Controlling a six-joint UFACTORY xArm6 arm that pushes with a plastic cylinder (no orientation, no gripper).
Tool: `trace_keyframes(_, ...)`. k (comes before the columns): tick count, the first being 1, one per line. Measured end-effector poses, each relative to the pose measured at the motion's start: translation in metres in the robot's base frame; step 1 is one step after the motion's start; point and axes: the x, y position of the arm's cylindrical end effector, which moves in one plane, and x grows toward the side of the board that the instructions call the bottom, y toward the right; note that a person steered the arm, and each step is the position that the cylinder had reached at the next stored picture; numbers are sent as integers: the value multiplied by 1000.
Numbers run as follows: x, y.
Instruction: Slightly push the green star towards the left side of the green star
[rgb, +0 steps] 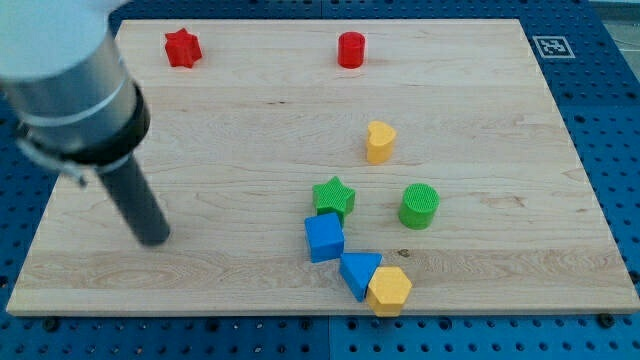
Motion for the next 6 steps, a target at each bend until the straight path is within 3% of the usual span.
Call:
trace_keyframes(1, 30, 13)
trace_keyframes(2, 32, 48)
trace_keyframes(5, -16, 152)
trace_keyframes(6, -40, 151)
